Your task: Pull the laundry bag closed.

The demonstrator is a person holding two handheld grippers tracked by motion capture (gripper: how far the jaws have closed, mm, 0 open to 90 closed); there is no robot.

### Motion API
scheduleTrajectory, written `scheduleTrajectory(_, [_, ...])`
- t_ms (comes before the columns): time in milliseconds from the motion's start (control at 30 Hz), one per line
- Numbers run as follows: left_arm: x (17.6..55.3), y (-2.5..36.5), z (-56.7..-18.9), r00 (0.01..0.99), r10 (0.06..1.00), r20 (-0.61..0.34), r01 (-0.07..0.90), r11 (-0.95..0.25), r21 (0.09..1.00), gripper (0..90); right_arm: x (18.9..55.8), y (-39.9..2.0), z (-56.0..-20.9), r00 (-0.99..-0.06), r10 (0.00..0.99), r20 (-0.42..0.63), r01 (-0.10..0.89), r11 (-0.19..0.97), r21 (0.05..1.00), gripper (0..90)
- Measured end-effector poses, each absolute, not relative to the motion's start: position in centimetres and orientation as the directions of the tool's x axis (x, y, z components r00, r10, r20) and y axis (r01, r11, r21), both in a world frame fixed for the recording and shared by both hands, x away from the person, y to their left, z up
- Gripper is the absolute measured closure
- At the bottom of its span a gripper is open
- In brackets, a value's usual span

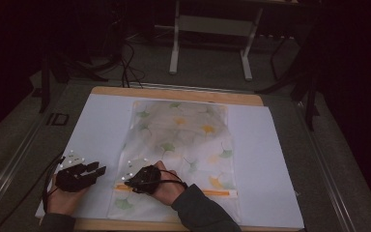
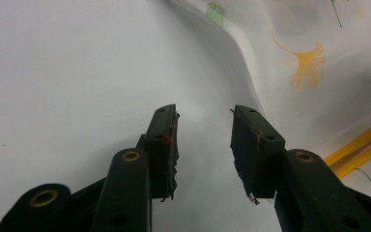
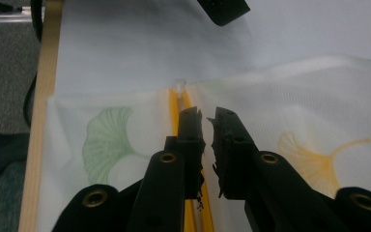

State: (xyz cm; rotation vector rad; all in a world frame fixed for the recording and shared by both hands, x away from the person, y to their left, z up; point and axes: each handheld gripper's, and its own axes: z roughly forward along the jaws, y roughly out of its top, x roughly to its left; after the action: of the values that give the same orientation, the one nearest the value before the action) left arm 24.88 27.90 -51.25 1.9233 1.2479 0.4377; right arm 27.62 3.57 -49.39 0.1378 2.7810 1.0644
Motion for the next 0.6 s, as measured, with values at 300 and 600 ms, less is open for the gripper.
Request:
scheduleTrajectory(300, [24.9,28.1,-51.2,0.454,0.882,-0.125,0.608,-0.204,0.767,61.9,27.4,5.7,-50.0,-0.984,0.137,-0.11,0.027,0.738,0.675,82.5])
scheduleTrajectory(600, [24.8,28.3,-51.2,0.452,0.883,-0.126,0.607,-0.201,0.769,61.9,27.2,7.6,-50.7,-0.985,0.13,-0.113,0.022,0.746,0.665,81.7])
